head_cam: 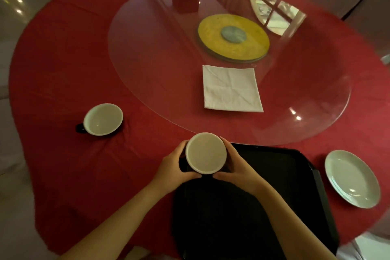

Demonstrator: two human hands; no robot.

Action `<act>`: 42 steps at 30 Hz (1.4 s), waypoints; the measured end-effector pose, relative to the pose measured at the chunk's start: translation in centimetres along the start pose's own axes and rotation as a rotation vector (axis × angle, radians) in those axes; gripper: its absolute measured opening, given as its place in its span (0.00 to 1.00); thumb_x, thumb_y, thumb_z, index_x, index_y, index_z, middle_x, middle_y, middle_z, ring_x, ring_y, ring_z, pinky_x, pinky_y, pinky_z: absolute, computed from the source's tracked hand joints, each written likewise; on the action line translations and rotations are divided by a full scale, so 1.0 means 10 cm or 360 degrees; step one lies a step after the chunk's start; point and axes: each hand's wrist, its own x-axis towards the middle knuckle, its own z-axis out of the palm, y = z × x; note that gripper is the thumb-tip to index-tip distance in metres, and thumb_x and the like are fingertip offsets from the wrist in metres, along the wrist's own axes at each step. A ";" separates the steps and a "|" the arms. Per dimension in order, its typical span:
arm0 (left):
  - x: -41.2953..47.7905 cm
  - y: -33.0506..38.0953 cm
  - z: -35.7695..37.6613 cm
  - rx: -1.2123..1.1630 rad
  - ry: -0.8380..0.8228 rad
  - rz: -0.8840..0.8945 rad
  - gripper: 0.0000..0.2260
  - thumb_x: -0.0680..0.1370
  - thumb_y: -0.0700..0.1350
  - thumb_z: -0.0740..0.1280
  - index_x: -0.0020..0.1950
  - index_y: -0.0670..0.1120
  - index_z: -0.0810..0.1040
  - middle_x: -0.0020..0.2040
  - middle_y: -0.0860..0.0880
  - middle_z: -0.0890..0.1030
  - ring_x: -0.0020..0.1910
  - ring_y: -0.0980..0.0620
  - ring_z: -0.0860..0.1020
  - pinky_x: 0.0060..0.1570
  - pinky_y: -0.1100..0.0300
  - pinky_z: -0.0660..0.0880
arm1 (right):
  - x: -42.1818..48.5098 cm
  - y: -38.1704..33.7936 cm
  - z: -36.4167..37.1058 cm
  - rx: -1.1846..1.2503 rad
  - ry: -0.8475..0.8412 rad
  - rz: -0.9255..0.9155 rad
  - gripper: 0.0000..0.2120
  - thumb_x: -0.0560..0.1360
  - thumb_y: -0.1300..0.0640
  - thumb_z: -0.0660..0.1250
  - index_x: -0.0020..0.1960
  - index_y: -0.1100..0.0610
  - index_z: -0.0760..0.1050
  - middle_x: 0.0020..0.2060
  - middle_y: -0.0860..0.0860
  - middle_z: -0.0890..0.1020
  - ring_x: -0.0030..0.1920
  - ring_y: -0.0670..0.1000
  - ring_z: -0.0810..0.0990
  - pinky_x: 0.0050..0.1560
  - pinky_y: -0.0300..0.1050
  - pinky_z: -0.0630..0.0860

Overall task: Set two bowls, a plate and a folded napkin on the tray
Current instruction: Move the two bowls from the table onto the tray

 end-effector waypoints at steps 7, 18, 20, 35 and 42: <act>0.06 0.04 0.39 0.0051 -0.0063 -0.0052 0.37 0.58 0.52 0.77 0.61 0.70 0.63 0.52 0.73 0.71 0.51 0.82 0.67 0.45 0.84 0.64 | -0.18 0.27 -0.17 0.0051 0.0096 0.0105 0.45 0.65 0.64 0.75 0.70 0.37 0.55 0.67 0.40 0.65 0.68 0.43 0.66 0.70 0.51 0.67; 0.13 -0.01 0.61 0.0056 -0.0168 -0.0110 0.37 0.61 0.50 0.78 0.66 0.59 0.64 0.56 0.64 0.73 0.57 0.63 0.71 0.52 0.72 0.66 | -0.20 0.53 -0.21 0.0233 0.0120 0.0225 0.46 0.65 0.67 0.74 0.73 0.44 0.54 0.69 0.46 0.64 0.70 0.49 0.64 0.71 0.59 0.63; 0.13 -0.01 0.61 0.0049 -0.0156 -0.0116 0.37 0.61 0.50 0.78 0.66 0.59 0.64 0.55 0.65 0.72 0.57 0.64 0.71 0.48 0.76 0.65 | -0.17 0.55 -0.21 0.0250 0.0104 0.0221 0.46 0.65 0.67 0.74 0.72 0.43 0.53 0.69 0.46 0.64 0.70 0.49 0.64 0.71 0.59 0.63; 0.12 -0.05 0.30 -0.0127 -0.0122 -0.0207 0.29 0.74 0.51 0.66 0.73 0.49 0.60 0.72 0.48 0.67 0.68 0.55 0.67 0.66 0.61 0.65 | -0.16 0.44 -0.35 0.0327 0.0074 0.0287 0.45 0.69 0.55 0.73 0.74 0.40 0.47 0.76 0.51 0.55 0.74 0.55 0.57 0.73 0.61 0.58; 0.21 -0.01 -0.22 -0.0001 0.0287 -0.0225 0.19 0.78 0.49 0.62 0.68 0.46 0.69 0.65 0.44 0.75 0.62 0.53 0.73 0.60 0.64 0.67 | 0.14 0.01 -0.35 -0.0208 0.0261 0.0030 0.34 0.75 0.48 0.66 0.75 0.45 0.51 0.76 0.46 0.55 0.74 0.50 0.55 0.68 0.48 0.58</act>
